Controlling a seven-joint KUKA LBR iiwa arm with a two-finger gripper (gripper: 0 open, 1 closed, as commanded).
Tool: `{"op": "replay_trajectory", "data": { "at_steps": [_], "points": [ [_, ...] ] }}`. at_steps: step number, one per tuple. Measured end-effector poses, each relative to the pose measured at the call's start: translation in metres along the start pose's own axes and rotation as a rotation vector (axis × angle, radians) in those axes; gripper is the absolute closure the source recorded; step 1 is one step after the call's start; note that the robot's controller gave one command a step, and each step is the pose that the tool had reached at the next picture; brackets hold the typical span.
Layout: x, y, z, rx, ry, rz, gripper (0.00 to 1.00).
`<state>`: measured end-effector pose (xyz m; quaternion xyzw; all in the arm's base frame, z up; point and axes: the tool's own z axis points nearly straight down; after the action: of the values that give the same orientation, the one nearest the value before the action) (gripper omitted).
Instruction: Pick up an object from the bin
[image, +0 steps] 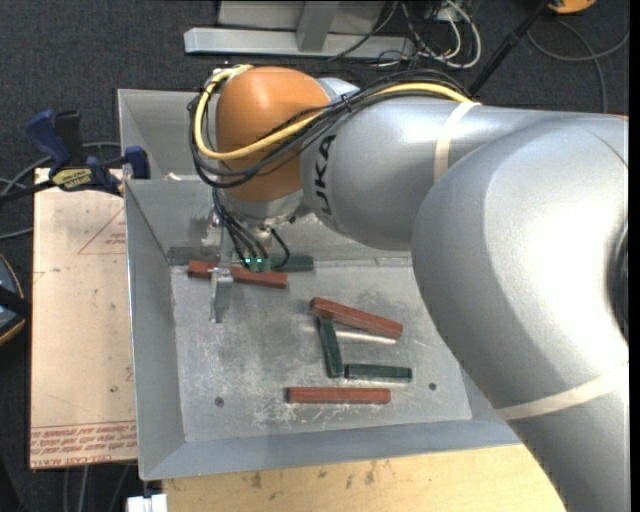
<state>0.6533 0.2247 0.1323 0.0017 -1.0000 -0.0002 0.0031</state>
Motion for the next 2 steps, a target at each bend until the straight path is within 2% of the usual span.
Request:
{"op": "replay_trajectory", "data": {
  "at_steps": [1, 2],
  "points": [
    [-0.002, -0.001, -0.005, -0.001, -0.007, 0.003, 0.0],
    [0.0, 0.009, 0.05, -0.009, -0.025, 0.046, 1.0]
  ]
}}
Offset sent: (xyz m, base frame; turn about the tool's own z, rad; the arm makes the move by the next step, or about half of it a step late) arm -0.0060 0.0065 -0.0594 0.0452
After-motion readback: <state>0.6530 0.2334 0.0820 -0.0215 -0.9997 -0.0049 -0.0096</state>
